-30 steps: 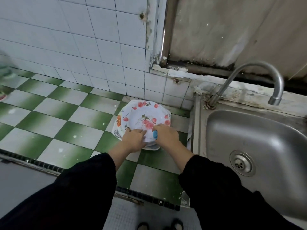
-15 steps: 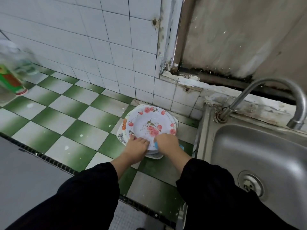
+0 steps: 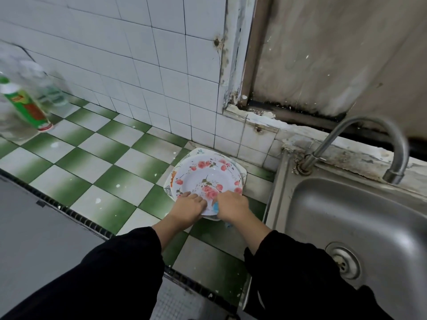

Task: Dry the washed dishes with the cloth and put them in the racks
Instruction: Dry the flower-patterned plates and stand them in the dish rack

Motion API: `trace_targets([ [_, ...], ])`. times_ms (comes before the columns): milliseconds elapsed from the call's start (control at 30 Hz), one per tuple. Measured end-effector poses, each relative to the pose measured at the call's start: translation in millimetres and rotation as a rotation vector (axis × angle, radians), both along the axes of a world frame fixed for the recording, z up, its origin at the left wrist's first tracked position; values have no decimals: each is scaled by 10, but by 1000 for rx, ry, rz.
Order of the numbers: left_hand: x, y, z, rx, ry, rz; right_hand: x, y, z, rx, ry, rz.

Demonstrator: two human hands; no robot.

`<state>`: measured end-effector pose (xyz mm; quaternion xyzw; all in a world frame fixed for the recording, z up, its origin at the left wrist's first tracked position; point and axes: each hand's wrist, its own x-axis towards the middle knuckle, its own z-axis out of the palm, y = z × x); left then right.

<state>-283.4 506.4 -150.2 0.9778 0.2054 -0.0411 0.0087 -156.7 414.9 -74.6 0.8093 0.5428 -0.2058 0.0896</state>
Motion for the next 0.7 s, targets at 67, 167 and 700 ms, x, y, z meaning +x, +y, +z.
trace_targets([
  [67, -75, -24, -5, 19, -81, -49, -9, -63, 61, 5, 38, -27],
  [167, -167, -105, 69, 26, -139, -82, -10, -153, 146, 9, 128, -86],
  [700, -143, -309, 1248, -324, -195, 24, 183, -521, 1094, 621, 573, -332],
])
